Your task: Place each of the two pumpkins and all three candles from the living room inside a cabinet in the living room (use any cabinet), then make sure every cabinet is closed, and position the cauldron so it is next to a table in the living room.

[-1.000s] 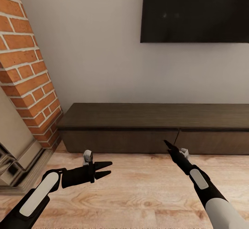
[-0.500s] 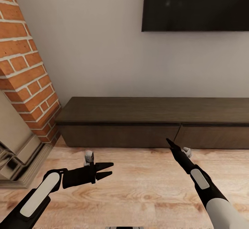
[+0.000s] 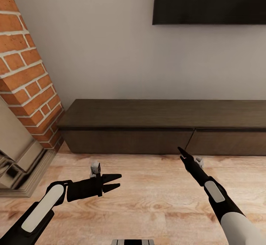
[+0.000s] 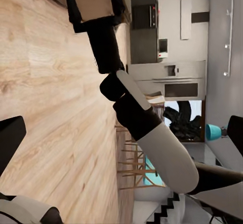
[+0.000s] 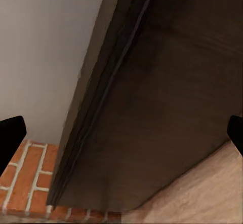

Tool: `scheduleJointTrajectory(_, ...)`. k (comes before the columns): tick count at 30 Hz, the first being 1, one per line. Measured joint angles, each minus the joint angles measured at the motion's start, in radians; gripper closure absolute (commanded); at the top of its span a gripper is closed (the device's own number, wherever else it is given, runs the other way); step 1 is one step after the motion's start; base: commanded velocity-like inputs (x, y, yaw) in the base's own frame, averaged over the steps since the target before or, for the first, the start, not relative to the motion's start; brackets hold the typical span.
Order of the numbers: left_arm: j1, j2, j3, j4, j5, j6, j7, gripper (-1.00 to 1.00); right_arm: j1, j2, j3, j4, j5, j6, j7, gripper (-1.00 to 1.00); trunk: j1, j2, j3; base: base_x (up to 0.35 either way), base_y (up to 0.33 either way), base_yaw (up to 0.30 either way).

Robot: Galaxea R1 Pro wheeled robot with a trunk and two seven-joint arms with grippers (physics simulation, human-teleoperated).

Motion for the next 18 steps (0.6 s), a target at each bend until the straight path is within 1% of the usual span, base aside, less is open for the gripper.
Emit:
scheduleJointTrajectory(1, 0.000, 0.000, 0.000, -0.002, 0.001, 0.000, 0.000, -1.00, 0.001, 0.000, -0.009, 0.005, 0.000, 0.000, 0.091, -1.00, 0.000, 0.000, 0.000, 0.000, 0.000, 0.000)
scheduleJointTrajectory(2, 0.000, 0.001, 0.000, -0.004, 0.001, 0.000, 0.000, -1.00, 0.006, 0.000, -0.014, 0.006, 0.000, 0.000, 0.149, -1.00, 0.000, 0.000, 0.000, 0.000, 0.000, 0.000)
scheduleJointTrajectory(3, 0.000, 0.001, 0.000, -0.005, 0.001, 0.000, 0.000, -1.00, 0.011, 0.000, -0.019, 0.007, 0.000, 0.000, 0.193, -1.00, 0.000, 0.000, 0.000, 0.000, 0.000, 0.000)
scheduleJointTrajectory(5, 0.000, 0.001, 0.000, -0.006, 0.001, 0.000, 0.000, -1.00, 0.019, 0.000, -0.025, 0.009, -0.001, -0.001, 0.241, -1.00, 0.000, 0.000, 0.000, 0.000, 0.000, 0.000)
scheduleJointTrajectory(8, 0.000, 0.001, 0.000, -0.007, 0.001, 0.000, 0.000, -1.00, 0.023, 0.001, -0.032, 0.010, -0.002, 0.000, 0.265, -1.00, 0.000, 0.000, 0.000, 0.004, 0.000, 0.000)
scheduleJointTrajectory(9, 0.000, 0.001, 0.000, -0.007, 0.001, 0.000, 0.000, -1.00, 0.024, 0.001, -0.044, 0.011, -0.003, 0.000, 0.268, -1.00, 0.000, 0.000, 0.000, 0.085, 0.000, 0.000)
scheduleJointTrajectory(13, 0.000, 0.000, 0.000, -0.007, 0.001, 0.000, 0.000, -1.00, 0.024, 0.001, -0.115, 0.012, -0.003, 0.007, 0.272, -1.00, 0.000, 0.000, 0.000, 0.242, 0.000, 0.000)
scheduleJointTrajectory(15, 0.000, 0.000, 0.000, -0.007, 0.001, 0.000, 0.000, -1.00, 0.025, 0.001, -0.133, 0.013, -0.002, 0.005, 0.267, -1.00, -0.001, 0.000, 0.000, 0.310, 0.000, 0.000)
scheduleJointTrajectory(18, 0.000, 0.000, 0.000, -0.007, 0.001, 0.000, 0.000, -1.00, 0.025, 0.001, -0.143, 0.014, -0.003, 0.004, 0.248, -1.00, 0.000, 0.000, 0.000, 0.192, 0.000, 0.000)
